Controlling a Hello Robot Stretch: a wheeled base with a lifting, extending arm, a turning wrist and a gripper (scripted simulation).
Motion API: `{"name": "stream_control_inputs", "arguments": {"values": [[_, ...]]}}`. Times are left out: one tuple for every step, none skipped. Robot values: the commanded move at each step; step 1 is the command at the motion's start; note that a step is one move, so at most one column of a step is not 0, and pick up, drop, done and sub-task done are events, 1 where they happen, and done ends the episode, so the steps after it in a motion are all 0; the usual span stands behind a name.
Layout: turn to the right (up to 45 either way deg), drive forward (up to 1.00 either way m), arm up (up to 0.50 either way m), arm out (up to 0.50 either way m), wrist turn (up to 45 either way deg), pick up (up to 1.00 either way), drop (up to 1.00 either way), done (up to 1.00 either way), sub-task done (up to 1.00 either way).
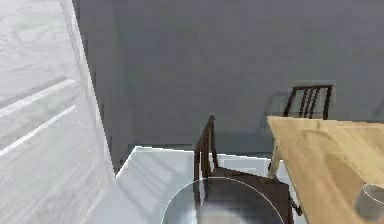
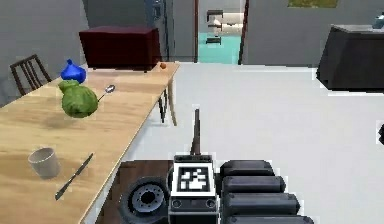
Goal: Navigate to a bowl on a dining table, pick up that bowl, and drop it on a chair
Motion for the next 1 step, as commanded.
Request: {"name": "stream_control_inputs", "arguments": {"values": [[0.0, 0.35, 0.00, 0.00, 0.0, 0.00, 0.00, 0.00, 0.00]]}}
